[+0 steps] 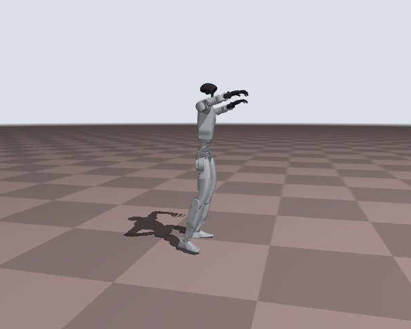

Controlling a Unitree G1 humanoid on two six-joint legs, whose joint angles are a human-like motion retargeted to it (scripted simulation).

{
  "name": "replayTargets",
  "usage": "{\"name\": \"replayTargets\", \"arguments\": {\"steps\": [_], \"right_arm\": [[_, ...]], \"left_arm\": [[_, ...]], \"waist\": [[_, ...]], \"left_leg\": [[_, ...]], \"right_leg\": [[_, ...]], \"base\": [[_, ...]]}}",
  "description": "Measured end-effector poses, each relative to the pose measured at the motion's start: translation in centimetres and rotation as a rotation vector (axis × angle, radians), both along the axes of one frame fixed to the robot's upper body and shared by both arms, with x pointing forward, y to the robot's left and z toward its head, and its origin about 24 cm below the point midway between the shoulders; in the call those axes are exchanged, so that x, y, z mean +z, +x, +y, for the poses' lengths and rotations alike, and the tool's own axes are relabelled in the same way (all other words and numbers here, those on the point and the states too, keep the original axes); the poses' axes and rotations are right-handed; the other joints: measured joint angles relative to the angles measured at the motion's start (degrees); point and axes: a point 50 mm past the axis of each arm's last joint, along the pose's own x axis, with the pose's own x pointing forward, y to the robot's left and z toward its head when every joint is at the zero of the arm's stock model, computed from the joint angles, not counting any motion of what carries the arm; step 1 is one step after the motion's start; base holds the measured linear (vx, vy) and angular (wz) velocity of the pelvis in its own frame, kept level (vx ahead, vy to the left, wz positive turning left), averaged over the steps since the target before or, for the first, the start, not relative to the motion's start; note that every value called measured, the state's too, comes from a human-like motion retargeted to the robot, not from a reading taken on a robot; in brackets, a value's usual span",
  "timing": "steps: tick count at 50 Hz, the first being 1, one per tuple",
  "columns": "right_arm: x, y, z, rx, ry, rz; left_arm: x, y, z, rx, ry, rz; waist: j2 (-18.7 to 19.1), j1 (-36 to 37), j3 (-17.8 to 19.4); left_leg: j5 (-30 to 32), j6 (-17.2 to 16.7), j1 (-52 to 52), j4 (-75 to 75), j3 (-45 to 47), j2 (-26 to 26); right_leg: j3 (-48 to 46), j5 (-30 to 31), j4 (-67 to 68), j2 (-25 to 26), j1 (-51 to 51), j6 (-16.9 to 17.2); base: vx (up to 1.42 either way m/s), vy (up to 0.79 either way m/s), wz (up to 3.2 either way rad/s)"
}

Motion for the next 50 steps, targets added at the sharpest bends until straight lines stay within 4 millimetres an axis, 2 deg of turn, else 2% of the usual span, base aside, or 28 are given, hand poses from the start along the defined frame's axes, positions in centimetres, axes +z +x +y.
{"name": "replayTargets", "arguments": {"steps": [8, 13, 18, 23, 37, 50], "right_arm": [[-0.3, 0.2, 0.2, 0.023, -0.027, 0.029], [-0.2, 0.4, 0.3, 0.038, -0.015, 0.036], [0.0, 0.5, 0.6, 0.049, -0.017, 0.033], [0.1, 0.5, 0.7, 0.060, -0.008, 0.040], [0.6, 0.6, 0.9, 0.066, -0.020, 0.057], [0.4, -0.1, -0.2, 0.027, 0.026, 0.037]], "left_arm": [[-0.2, 0.1, 0.1, -0.008, 0.014, 0.055], [-0.1, 0.1, 0.3, 0.002, 0.019, 0.051], [-0.1, 0.1, 0.3, -0.001, 0.021, 0.053], [-0.3, 0.1, 0.3, 0.004, 0.033, 0.068], [-0.5, 0.6, 0.9, 0.039, -0.020, 0.156], [-0.6, 1.0, 1.9, 0.085, -0.059, 0.171]], "waist": [[0.0, 2.0, -1.0], [0.3, 2.1, -0.9], [0.4, 0.9, -0.7], [0.6, 0.3, -0.8], [2.3, 0.0, -0.7], [3.5, -0.1, -1.8]], "left_leg": [[-0.9, 0.2, 0.7, 1.0, 4.4, -0.4], [-1.2, 0.3, 1.0, 1.7, 6.0, -0.3], [-1.2, 0.6, 1.2, 1.8, 6.5, -0.3], [-0.8, 0.5, 1.4, 1.7, 7.3, 0.3], [-0.3, 3.2, 2.2, 2.6, 8.8, 2.5], [-1.0, 5.2, 2.9, 3.5, 9.7, 4.0]], "right_leg": [[-5.3, -3.7, -5.2, -0.1, 2.6, 1.1], [-0.4, -6.9, -6.9, 1.1, 2.5, 1.2], [1.3, -5.9, -6.9, 0.9, 2.2, 2.3], [1.8, -5.5, -7.1, 1.5, 2.0, 1.8], [2.8, -6.8, -6.3, 3.4, 2.1, 0.9], [3.3, -8.5, -7.6, 4.9, 3.4, 0.8]], "base": [[0.01, -0.04, -0.51], [0.00, -0.08, -0.31], [0.00, -0.09, -0.09], [0.00, -0.12, -0.11], [0.03, -0.12, -0.09], [0.05, -0.10, -0.06]]}}
